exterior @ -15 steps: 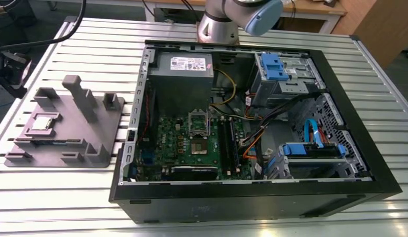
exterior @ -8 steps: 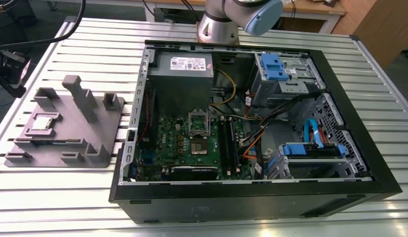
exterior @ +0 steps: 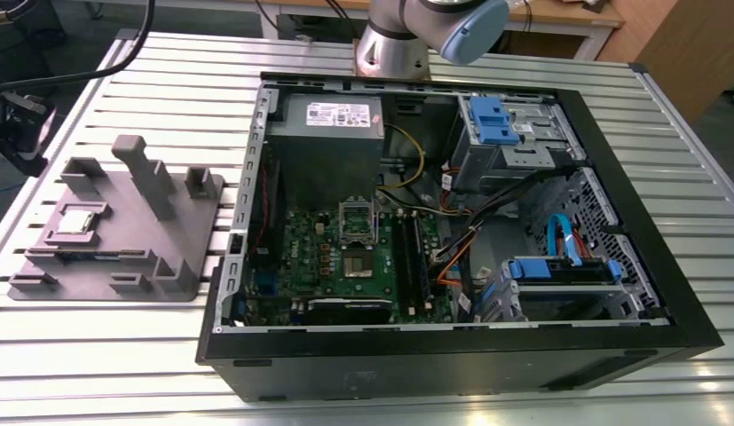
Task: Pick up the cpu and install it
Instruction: 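Reach for the cpu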
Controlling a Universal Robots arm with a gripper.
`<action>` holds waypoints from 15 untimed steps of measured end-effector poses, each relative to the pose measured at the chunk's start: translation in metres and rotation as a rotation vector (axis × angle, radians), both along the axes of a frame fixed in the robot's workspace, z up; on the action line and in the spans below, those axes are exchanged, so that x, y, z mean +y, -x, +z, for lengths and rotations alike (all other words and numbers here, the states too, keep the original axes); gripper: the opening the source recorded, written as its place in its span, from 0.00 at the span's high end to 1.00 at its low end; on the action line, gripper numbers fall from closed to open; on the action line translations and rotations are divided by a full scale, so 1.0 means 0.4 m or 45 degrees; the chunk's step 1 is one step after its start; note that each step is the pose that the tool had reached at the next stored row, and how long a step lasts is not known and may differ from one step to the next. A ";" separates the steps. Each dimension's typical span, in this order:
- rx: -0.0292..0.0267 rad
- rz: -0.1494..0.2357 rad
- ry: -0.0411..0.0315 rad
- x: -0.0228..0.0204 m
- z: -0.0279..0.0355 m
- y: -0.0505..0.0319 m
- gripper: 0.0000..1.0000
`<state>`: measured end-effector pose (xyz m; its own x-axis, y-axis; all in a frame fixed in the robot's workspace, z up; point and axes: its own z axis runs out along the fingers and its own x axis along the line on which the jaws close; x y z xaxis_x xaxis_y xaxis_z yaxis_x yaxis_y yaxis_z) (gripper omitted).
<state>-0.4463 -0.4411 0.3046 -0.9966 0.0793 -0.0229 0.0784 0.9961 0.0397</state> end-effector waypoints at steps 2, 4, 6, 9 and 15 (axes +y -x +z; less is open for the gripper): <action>0.0000 0.000 0.0000 0.000 -0.006 0.000 0.89; 0.0000 0.000 0.0000 0.000 -0.014 0.001 0.89; 0.0000 0.000 0.0000 0.000 -0.019 0.001 0.89; -0.0001 0.000 0.0000 0.000 -0.026 0.001 0.89; 0.0001 0.000 0.0001 0.000 -0.049 0.005 0.89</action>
<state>-0.4484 -0.4411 0.2849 -0.9966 0.0793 -0.0228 0.0783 0.9961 0.0396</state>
